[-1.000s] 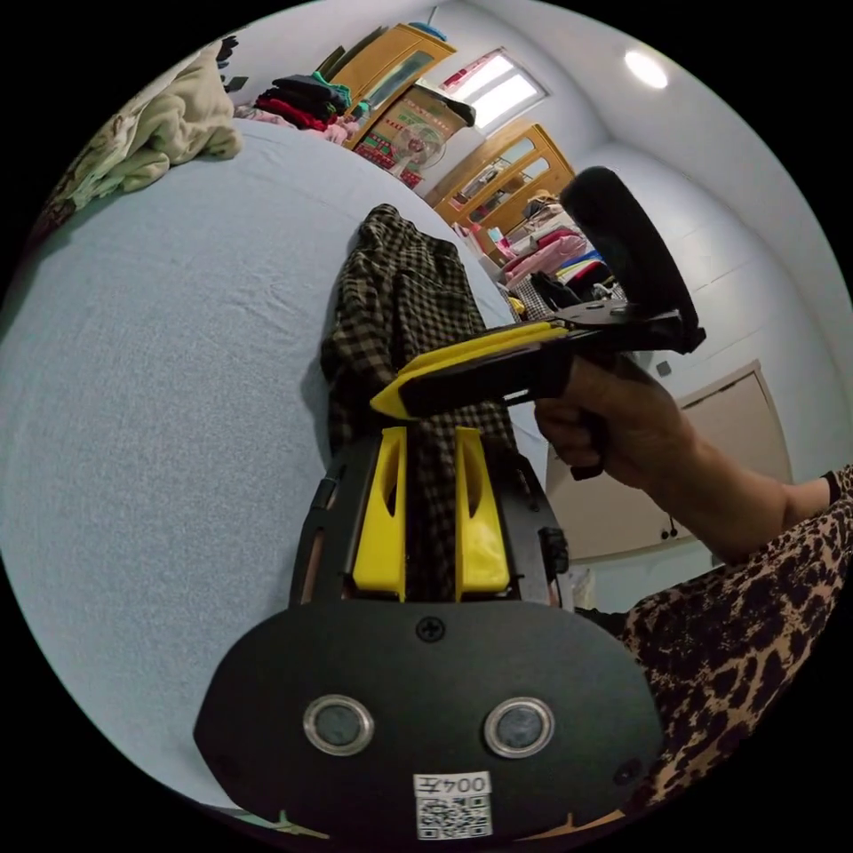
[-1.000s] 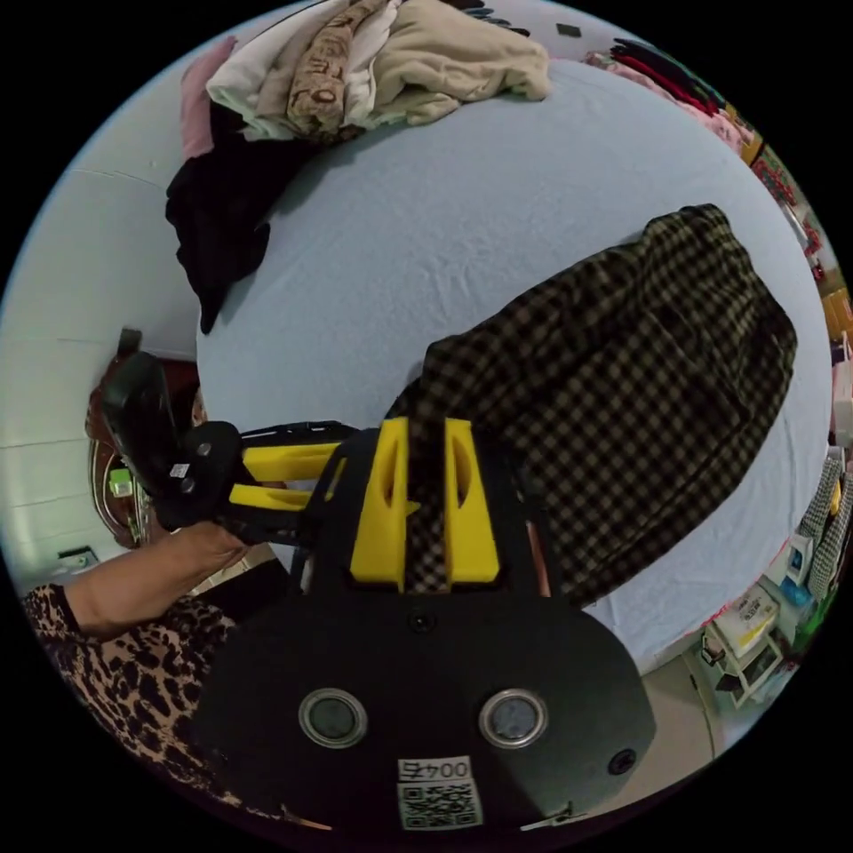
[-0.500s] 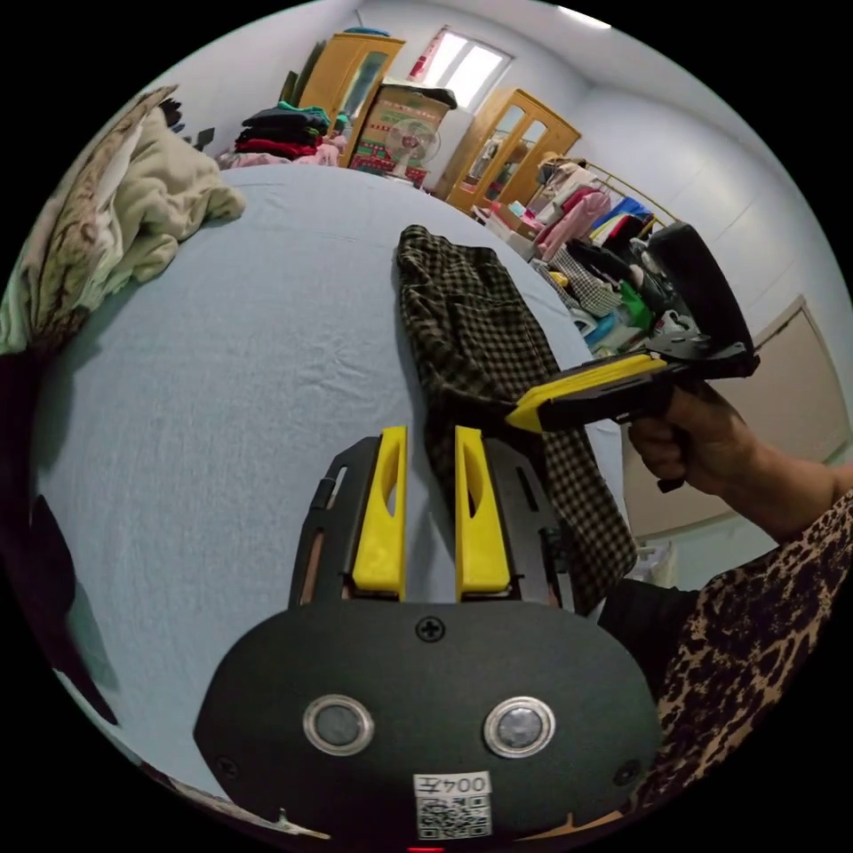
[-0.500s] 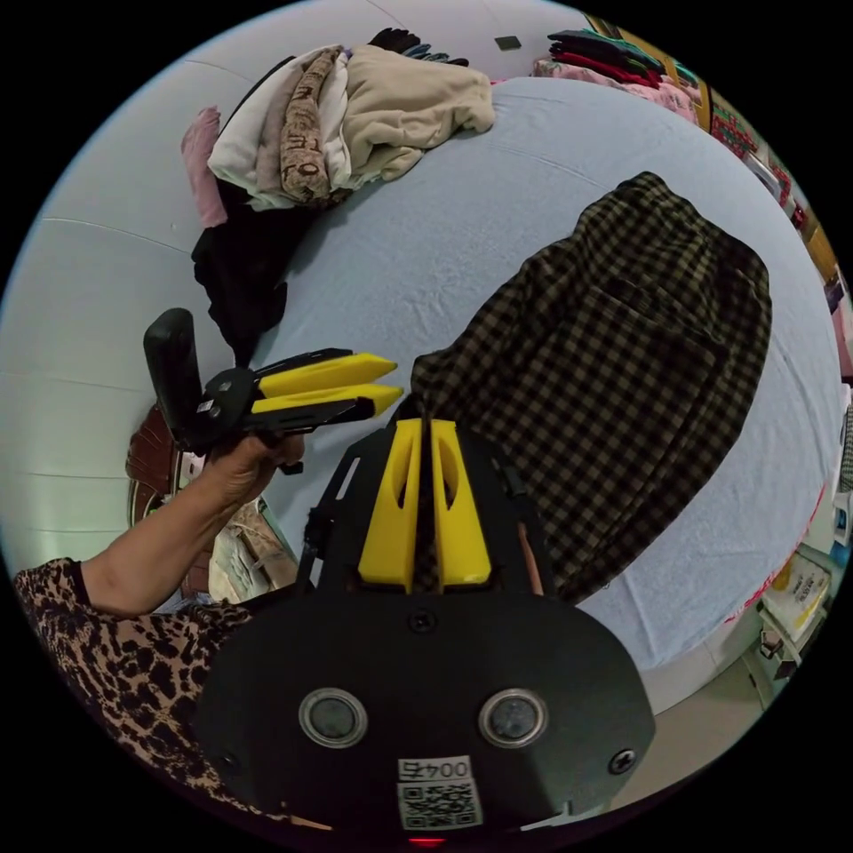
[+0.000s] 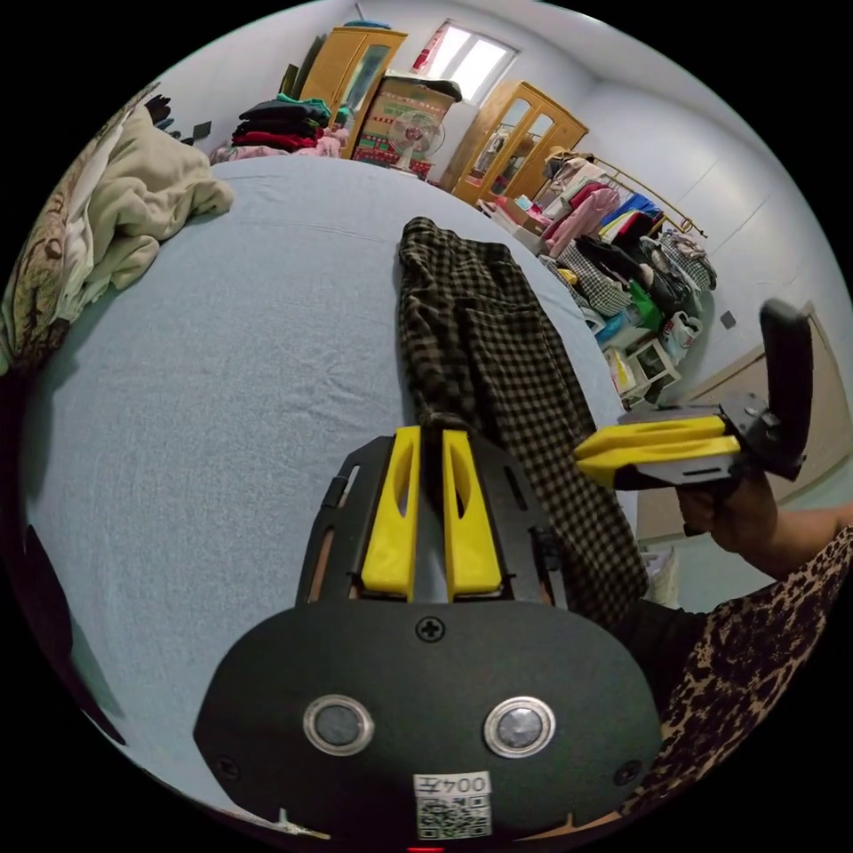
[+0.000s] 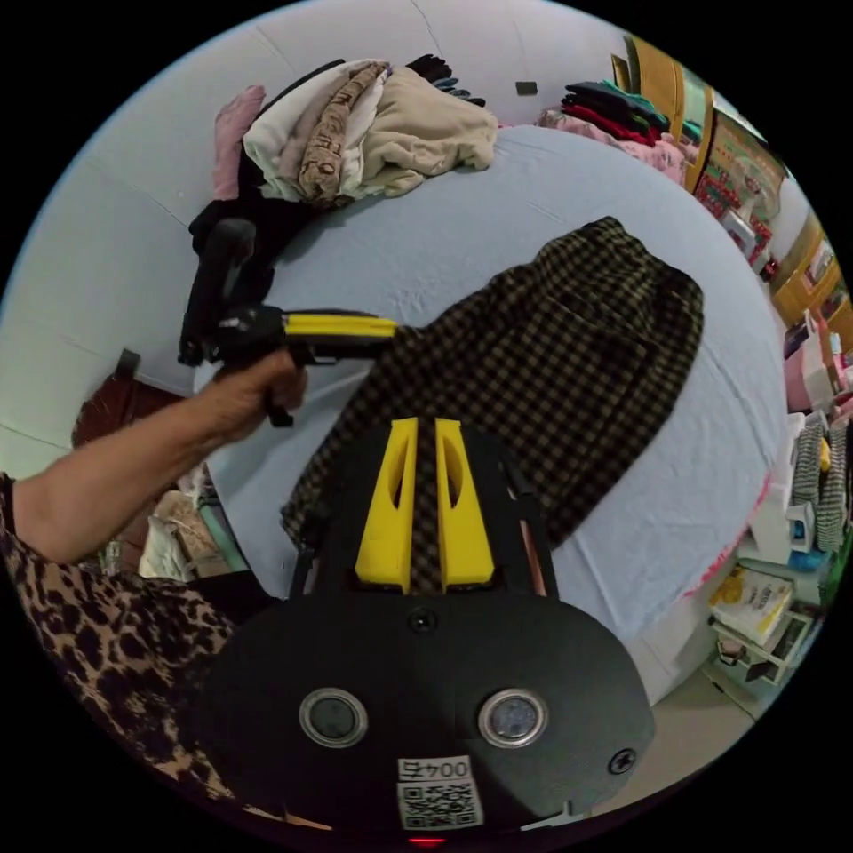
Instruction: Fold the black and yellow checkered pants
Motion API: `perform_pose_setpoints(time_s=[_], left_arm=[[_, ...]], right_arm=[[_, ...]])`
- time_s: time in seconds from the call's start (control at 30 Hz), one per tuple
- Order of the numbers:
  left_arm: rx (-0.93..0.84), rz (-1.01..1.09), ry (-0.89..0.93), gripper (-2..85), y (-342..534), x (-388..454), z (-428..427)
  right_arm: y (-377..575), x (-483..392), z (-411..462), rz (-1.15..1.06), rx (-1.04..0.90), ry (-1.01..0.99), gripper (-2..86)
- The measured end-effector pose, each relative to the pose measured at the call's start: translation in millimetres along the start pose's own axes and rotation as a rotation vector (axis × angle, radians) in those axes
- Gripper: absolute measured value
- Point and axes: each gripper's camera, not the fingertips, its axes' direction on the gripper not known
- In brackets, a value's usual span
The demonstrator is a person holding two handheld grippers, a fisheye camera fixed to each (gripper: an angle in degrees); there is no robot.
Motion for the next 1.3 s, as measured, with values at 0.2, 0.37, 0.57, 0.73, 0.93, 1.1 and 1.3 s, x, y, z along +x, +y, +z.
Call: perform_pose_setpoints(time_s=[0.2, 0.37, 0.57, 0.73, 0.93, 1.1, 1.3], left_arm=[[-0.022, 0.000, -0.010, 2.5, 3, -5, -3], [-0.032, 0.007, -0.030, 2.1, 7, -7, -7], [-0.031, 0.098, -0.111, 1.5, 4, 4, -26], [-0.107, 0.136, -0.132, 1.2, 18, -14, -19], [-0.054, 0.083, -0.079, 1.5, 22, -24, -19], [-0.054, -0.009, -0.050, 2.1, 31, -36, -30], [0.013, -0.092, 0.058, 4.2, 69, -34, -60]], right_arm=[[49, -4, 19, -0.003, -0.153, 0.137, 9.7], [64, -14, 31, -0.020, -0.223, 0.139, 14.7], [83, -31, 34, -0.044, -0.214, 0.238, 14.2], [111, -26, 28, -0.071, -0.113, 0.192, 13.6], [130, -24, 24, -0.080, -0.115, 0.181, 13.5], [149, -18, 19, -0.068, -0.091, 0.164, 12.8], [173, -8, 13, -0.035, -0.048, 0.136, 11.7]])
